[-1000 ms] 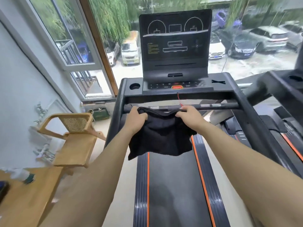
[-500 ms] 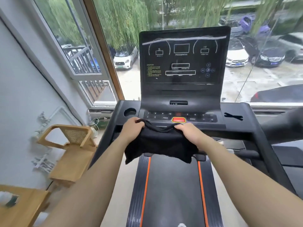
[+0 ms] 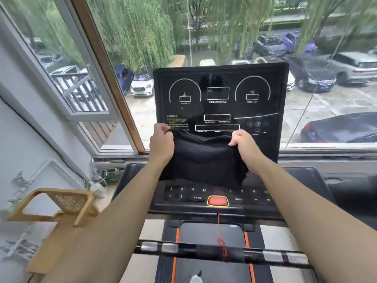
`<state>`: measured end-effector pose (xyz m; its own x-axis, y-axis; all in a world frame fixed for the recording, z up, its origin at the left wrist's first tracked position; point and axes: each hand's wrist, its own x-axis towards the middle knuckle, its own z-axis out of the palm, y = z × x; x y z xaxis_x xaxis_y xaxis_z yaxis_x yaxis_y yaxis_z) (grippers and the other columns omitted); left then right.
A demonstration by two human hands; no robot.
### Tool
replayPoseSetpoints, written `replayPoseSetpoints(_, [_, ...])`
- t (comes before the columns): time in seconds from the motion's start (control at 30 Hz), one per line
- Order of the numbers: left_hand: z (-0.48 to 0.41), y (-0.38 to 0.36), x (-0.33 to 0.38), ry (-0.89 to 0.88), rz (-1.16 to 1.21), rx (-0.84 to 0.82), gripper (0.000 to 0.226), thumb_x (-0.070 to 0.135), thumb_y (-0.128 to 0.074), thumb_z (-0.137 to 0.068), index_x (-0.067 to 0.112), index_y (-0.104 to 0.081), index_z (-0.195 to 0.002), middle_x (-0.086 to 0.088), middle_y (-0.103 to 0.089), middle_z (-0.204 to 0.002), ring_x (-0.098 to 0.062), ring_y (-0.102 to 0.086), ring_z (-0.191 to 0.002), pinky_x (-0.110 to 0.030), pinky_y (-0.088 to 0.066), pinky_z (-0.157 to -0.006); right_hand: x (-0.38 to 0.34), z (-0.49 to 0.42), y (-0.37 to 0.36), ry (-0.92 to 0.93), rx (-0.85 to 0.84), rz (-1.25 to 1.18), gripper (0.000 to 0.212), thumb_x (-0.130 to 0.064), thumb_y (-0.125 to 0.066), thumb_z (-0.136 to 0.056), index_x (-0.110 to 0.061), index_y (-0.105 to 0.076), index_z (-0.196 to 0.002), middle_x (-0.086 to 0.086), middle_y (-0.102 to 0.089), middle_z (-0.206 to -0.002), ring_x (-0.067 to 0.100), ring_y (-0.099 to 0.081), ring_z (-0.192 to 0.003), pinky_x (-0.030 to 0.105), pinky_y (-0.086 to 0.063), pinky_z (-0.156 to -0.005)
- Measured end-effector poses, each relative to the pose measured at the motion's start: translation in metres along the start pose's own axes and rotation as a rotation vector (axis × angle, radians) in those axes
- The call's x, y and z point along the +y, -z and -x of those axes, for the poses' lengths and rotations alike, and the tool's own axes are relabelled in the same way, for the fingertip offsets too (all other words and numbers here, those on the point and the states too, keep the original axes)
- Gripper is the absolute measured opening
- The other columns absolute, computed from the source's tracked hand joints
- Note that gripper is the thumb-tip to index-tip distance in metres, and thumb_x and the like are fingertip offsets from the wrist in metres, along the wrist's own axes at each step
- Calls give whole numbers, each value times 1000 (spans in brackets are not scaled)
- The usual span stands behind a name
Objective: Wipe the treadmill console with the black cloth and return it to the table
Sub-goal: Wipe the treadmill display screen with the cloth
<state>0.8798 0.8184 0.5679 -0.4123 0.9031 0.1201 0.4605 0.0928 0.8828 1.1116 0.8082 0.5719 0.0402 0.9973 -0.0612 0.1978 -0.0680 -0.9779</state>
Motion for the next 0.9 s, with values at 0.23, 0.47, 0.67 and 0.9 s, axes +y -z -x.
replayPoseSetpoints(0.23, [-106, -4, 50, -306, -2, 149, 25, -5, -51, -85, 18, -53, -96, 0, -58, -96, -18, -53, -87, -29, -44, -81, -85, -104, -22, 245, 225, 58, 29, 4, -55, -87, -24, -60, -79, -9, -54, -69, -3, -47, -57, 12, -37, -57])
replayPoseSetpoints(0.47, [-167, -45, 67, -468, -79, 221, 41, -4, -45, -95, 5, -57, -133, -10, -40, -148, -17, -36, -138, -16, -23, -115, -80, -178, -78, 727, 466, 647, 41, -4, -45, -100, 2, -55, -139, 18, -53, -144, 30, -47, -135, 29, -32, -116])
replayPoseSetpoints(0.67, [-194, -90, 19, -751, -630, 193, 64, 25, -41, -105, 1, -13, -157, -18, -7, -167, -32, -6, -154, -46, -6, -124, -25, -219, -97, 879, 243, 1254, 63, -33, -34, -106, -4, -14, -158, 16, -4, -168, 28, -5, -156, 43, -7, -126])
replayPoseSetpoints(0.9, [-138, -85, -95, -729, -834, 7, 69, 40, -35, -103, 1, -11, -155, -19, -11, -165, -33, -8, -153, -49, -15, -122, 77, -170, -113, 948, 11, 1391, 69, -39, -40, -105, -10, -6, -158, 8, 3, -167, 27, -4, -156, 42, -1, -125])
